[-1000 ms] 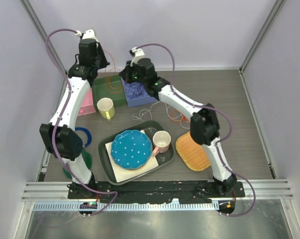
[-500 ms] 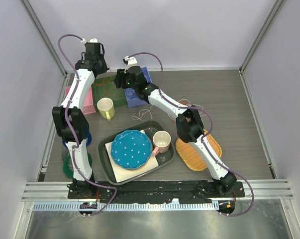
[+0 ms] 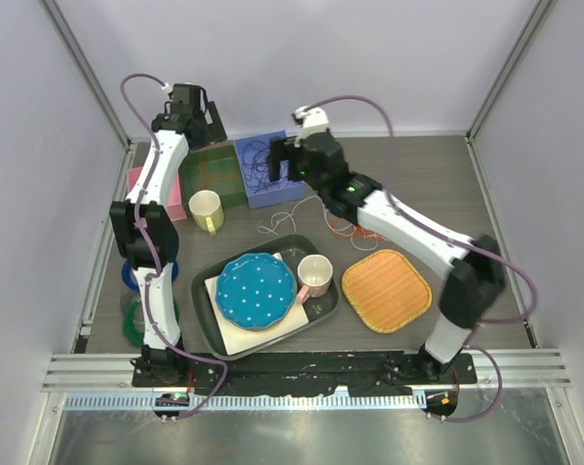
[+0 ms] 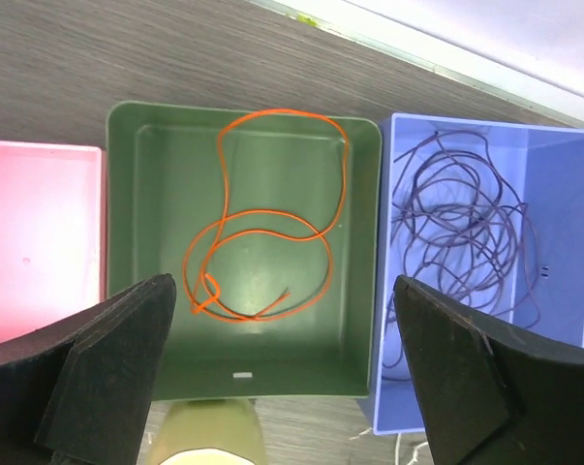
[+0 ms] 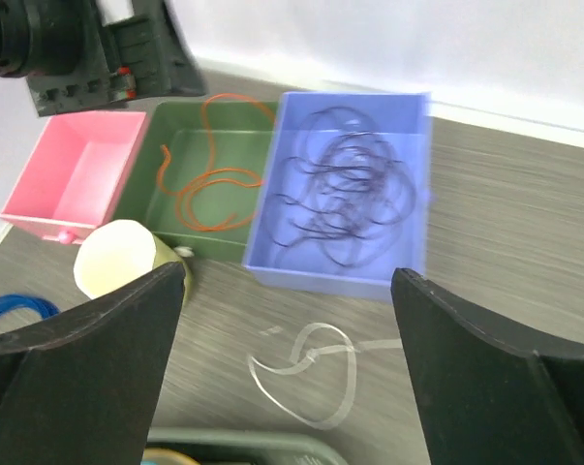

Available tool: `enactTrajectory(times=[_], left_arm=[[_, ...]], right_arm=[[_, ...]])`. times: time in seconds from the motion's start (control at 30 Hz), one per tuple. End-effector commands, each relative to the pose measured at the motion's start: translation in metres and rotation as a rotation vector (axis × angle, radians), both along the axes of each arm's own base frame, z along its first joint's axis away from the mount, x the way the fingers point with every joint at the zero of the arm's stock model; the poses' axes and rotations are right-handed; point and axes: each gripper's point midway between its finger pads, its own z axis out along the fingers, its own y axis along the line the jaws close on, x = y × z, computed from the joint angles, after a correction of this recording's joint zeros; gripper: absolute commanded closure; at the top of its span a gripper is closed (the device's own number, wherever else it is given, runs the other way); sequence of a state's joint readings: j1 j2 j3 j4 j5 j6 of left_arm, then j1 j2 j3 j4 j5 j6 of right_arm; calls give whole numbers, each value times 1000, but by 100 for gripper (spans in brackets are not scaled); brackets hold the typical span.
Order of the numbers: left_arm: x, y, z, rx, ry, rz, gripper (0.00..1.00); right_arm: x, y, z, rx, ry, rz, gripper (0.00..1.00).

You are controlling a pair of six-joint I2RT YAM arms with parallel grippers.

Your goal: Untangle the cables

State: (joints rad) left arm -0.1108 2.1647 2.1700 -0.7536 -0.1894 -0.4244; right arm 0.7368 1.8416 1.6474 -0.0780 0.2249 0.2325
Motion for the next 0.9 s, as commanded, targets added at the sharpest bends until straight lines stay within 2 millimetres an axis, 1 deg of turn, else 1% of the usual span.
enactTrajectory(times=[0.0, 0.03, 0.07, 0.1, 0.13, 0.17, 0.2, 0.23, 0.27, 0.3, 0.33, 0.37, 0.4, 0.43, 0.47, 0.5, 0.53, 0.57, 0.6, 0.63, 0.67, 0.7, 0.73, 0.77, 0.83, 0.87], left_arm=[[-14, -8, 58, -102, -91, 20, 0], [-19, -22, 64, -150, -96, -12, 0], [-25, -30, 60, -176, -87, -25, 0], [-32, -40, 65, -208, -96, -37, 0], [-47, -59, 87, -230, -135, -86, 0], [-56, -69, 80, -233, -128, -107, 0], [-66, -79, 80, -226, -131, -129, 0], [-89, -101, 107, -228, -188, -183, 0], [-98, -107, 112, -204, -218, -185, 0], [-118, -114, 87, -177, -171, -200, 0], [-139, -133, 112, -174, -253, -244, 0], [-155, -141, 106, -170, -257, -271, 0], [-179, -159, 74, -159, -208, -324, 0], [-189, -169, 72, -180, -236, -350, 0], [-206, -173, 82, -206, -281, -376, 0], [-226, -184, 47, -199, -225, -417, 0], [-233, -193, 49, -234, -255, -436, 0], [-242, -197, 47, -254, -262, -457, 0], [-253, -205, 36, -263, -241, -487, 0], [-258, -207, 25, -266, -217, -491, 0], [-259, -209, 22, -261, -210, -498, 0], [-260, -211, 16, -240, -187, -500, 0], [-261, -209, 17, -217, -166, -490, 0], [-262, -208, 14, -197, -150, -480, 0], [-262, -208, 10, -158, -147, -461, 0], [-262, -210, 10, -152, -148, -466, 0]], right_arm=[[-28, -108, 59, 41, -143, -308, 0], [-38, -129, 34, 11, -108, -352, 0], [-47, -156, 48, 46, -131, -401, 0], [-51, -174, 43, 54, -125, -440, 0], [-56, -185, 21, 57, -80, -454, 0], [-56, -211, 7, 41, -35, -494, 0], [-64, -220, 9, 78, -18, -479, 0], [-68, -229, -8, 73, 27, -484, 0], [-73, -241, -20, 53, 65, -493, 0], [-76, -255, -24, 46, 72, -514, 0], [-84, -258, -44, -14, 107, -473, 0], [-89, -261, -53, -48, 120, -454, 1], [-96, -263, -65, -86, 134, -424, 1], [-102, -254, -73, -119, 147, -336, 1], [-107, -253, -82, -199, 146, -268, 1], [-109, -253, -89, -227, 154, -245, 3], [-107, -252, -95, -251, 167, -234, 3], [-106, -255, -102, -307, 174, -217, 5], [-103, -257, -102, -329, 178, -227, 7], [-99, -263, -111, -369, 205, -258, 10], [-97, -266, -116, -386, 222, -271, 12], [-93, -266, -116, -392, 225, -275, 14], [-90, -263, -120, -399, 236, -266, 16], [-88, -259, -132, -409, 270, -247, 22], [-82, -254, -136, -431, 281, -217, 26], [-81, -250, -148, -444, 312, -188, 30]])
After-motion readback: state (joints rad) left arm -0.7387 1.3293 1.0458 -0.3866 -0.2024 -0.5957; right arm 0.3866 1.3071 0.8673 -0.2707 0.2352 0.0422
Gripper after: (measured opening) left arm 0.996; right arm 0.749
